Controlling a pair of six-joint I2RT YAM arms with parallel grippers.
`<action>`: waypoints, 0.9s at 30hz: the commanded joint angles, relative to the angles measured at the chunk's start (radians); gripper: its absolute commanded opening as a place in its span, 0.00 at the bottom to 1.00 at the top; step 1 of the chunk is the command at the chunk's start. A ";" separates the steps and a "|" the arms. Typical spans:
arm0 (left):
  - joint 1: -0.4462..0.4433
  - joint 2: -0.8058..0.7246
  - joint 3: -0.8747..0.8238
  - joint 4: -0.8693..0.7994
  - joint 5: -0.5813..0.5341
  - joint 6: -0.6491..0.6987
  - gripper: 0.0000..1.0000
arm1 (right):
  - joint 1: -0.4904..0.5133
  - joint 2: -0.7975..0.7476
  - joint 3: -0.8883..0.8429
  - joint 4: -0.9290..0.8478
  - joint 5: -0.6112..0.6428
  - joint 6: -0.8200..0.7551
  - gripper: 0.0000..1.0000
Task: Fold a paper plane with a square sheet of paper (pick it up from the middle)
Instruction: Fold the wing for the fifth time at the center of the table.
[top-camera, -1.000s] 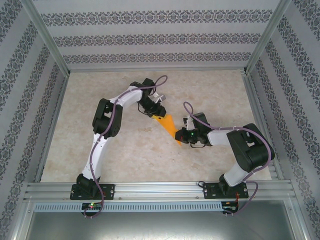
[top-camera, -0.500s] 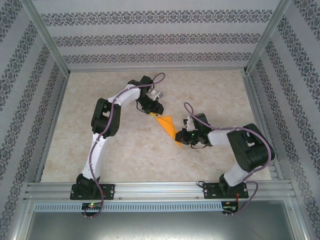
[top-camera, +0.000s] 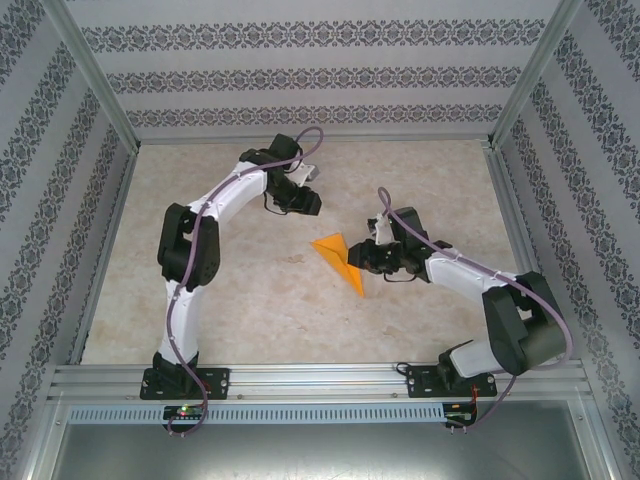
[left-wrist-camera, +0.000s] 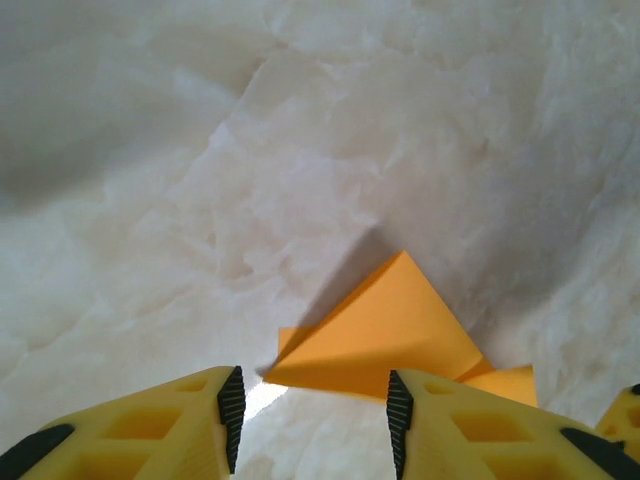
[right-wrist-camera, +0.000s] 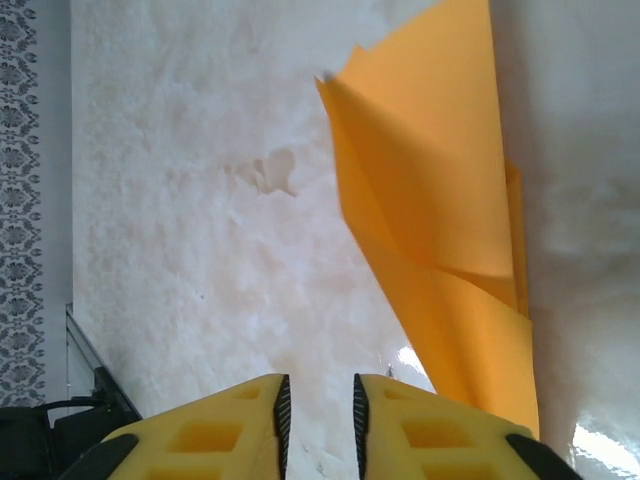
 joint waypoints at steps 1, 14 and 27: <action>-0.025 -0.068 -0.084 0.054 -0.062 -0.054 0.47 | -0.024 0.003 0.043 -0.118 0.053 -0.083 0.29; -0.083 -0.250 -0.395 0.292 -0.067 -0.247 0.53 | -0.049 0.192 0.171 -0.189 0.112 -0.243 0.39; -0.171 -0.174 -0.359 0.271 -0.095 -0.324 0.54 | -0.032 0.294 0.174 -0.125 -0.022 -0.258 0.41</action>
